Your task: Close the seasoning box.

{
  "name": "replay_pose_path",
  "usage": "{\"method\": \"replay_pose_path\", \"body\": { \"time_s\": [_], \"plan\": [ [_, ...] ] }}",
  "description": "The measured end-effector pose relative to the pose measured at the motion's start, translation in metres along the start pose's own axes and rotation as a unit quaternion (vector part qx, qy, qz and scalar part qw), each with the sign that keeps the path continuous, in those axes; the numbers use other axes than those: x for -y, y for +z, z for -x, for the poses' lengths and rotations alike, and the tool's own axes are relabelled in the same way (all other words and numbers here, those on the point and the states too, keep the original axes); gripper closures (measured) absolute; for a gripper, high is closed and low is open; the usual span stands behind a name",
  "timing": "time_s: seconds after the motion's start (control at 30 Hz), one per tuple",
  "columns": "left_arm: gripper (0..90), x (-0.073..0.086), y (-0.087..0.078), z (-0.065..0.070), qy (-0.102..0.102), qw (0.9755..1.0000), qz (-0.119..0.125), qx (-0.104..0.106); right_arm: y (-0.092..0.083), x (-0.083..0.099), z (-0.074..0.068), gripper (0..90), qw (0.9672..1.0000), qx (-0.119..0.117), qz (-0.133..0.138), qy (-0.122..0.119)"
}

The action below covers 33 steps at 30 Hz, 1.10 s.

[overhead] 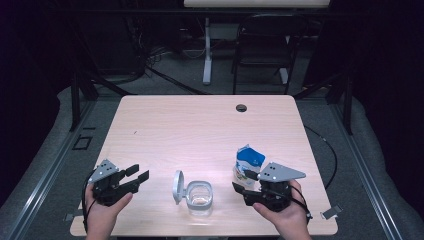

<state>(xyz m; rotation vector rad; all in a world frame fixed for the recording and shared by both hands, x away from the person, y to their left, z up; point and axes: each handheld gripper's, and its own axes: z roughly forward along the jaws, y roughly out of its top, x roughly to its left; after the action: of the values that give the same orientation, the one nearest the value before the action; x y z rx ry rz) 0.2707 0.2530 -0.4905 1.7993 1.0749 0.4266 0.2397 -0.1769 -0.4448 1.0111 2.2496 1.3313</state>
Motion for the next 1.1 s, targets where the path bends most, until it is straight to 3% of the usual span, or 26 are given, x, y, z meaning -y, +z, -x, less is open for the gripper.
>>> {"method": "replay_pose_path", "body": {
  "time_s": [0.5, 1.1],
  "plan": [
    [50.9, 0.002, 0.001, -0.002, 0.000, 1.0000, -0.004, -0.001, -0.014, 0.009, 0.023, 45.6, 0.9990, 0.032, -0.014, 0.027],
    [50.9, 0.001, -0.004, -0.006, -0.015, 0.9999, 0.006, 0.000, 0.001, 0.013, 0.043, 41.0, 0.9953, 0.079, -0.025, 0.050]
  ]
}}
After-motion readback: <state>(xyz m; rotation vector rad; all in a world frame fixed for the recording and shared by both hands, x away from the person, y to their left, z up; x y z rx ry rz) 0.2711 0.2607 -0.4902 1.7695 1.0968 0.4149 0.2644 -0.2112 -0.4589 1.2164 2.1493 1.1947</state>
